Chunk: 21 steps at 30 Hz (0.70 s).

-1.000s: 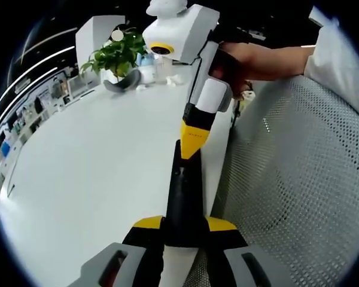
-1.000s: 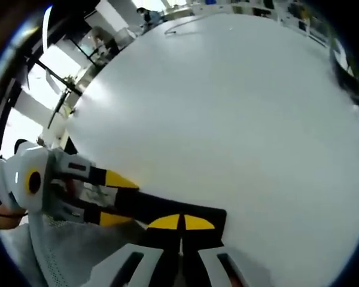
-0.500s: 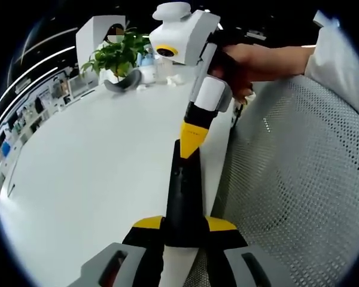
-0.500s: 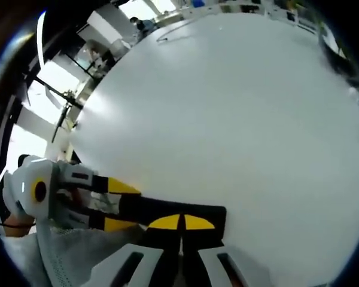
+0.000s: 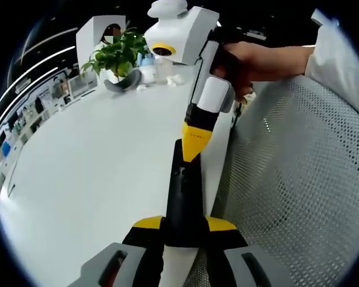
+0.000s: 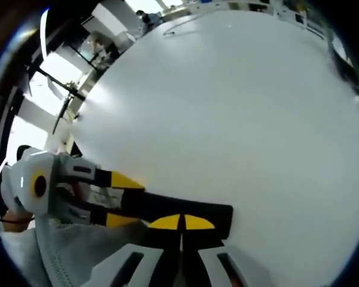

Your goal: Press the specified remote control buttons in sequence, fully releasing each button before pressing the next.

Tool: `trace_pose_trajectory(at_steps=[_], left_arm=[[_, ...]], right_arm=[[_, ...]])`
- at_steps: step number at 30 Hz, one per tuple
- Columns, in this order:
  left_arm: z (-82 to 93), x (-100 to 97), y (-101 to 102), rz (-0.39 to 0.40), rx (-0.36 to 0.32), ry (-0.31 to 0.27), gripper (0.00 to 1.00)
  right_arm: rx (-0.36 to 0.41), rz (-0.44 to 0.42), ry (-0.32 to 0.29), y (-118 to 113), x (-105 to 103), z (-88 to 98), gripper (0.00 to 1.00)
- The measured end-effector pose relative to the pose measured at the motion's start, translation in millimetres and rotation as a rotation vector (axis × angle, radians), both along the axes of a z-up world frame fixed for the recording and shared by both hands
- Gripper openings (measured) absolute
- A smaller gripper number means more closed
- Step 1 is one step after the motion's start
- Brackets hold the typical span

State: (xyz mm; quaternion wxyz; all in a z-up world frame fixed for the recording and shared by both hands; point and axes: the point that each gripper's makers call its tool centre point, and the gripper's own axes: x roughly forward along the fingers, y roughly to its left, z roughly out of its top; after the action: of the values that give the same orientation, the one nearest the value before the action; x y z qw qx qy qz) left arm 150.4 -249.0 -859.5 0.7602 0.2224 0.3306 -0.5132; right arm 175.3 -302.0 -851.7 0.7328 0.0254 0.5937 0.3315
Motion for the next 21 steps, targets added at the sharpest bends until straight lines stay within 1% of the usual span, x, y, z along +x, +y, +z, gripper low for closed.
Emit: trace_pose_trajectory(at_steps=[3,11,15,17,21], left_arm=[[-0.4,0.1,0.1,0.000,-0.001,0.000,0.25],[-0.3,0.0,-0.2,-0.003,-0.004,0.000,0.25],[-0.3,0.0,-0.5,-0.008,-0.003,-0.002,0.24],[-0.2,-0.1,-0.5,-0.009,-0.001,-0.003,0.24],[-0.3,-0.3,-1.4,-0.012,-0.003,-0.005,0.24]], right_arm=[[-0.004,-0.005,-0.009,0.1,0.0,-0.7,0.00],[0.003,-0.055,0.023,-0.9,1.3,-1.6,0.00],[0.008,-0.048,0.031,0.0,1.2,-0.5,0.00],[0.009,-0.057,0.048,-0.1,2.2,-0.4,0.00],[0.044,-0.085,0.046,3.2,5.0,1.8,0.00]])
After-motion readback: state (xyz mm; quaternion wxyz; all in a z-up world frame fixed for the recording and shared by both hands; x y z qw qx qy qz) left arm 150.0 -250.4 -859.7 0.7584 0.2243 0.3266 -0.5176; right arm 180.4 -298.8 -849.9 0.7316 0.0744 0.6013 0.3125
